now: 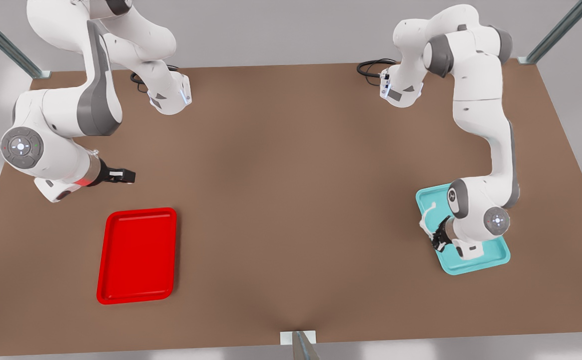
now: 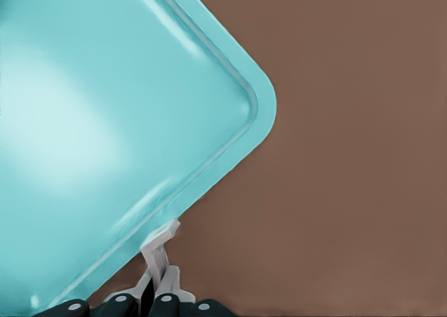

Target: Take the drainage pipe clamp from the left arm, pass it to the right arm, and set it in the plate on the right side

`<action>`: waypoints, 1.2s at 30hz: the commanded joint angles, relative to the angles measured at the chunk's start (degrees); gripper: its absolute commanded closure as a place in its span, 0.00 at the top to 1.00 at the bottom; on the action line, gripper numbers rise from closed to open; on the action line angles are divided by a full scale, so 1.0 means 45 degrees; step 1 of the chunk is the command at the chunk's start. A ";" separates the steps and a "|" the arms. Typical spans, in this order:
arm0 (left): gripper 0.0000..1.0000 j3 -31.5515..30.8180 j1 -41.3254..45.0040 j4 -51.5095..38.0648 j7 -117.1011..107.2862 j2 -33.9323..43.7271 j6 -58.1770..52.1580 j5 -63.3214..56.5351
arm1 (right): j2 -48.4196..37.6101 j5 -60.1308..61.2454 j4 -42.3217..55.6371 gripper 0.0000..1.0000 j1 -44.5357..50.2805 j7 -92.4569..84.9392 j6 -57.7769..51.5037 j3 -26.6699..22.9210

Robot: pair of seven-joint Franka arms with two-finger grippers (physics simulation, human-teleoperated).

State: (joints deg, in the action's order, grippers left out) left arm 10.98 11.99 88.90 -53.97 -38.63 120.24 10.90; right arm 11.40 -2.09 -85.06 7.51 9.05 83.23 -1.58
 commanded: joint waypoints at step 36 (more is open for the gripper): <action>0.21 -0.2029 0.4641 -0.6200 -1.9237 -0.3095 -0.1055 0.0137 | 0.3599 0.1500 -0.3382 1.00 0.4972 -0.8242 1.3380 0.1484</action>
State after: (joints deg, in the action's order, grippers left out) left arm 1.84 32.81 61.50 -112.03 -52.50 115.06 11.54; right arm 27.05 4.52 -100.49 29.57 -12.57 137.51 5.09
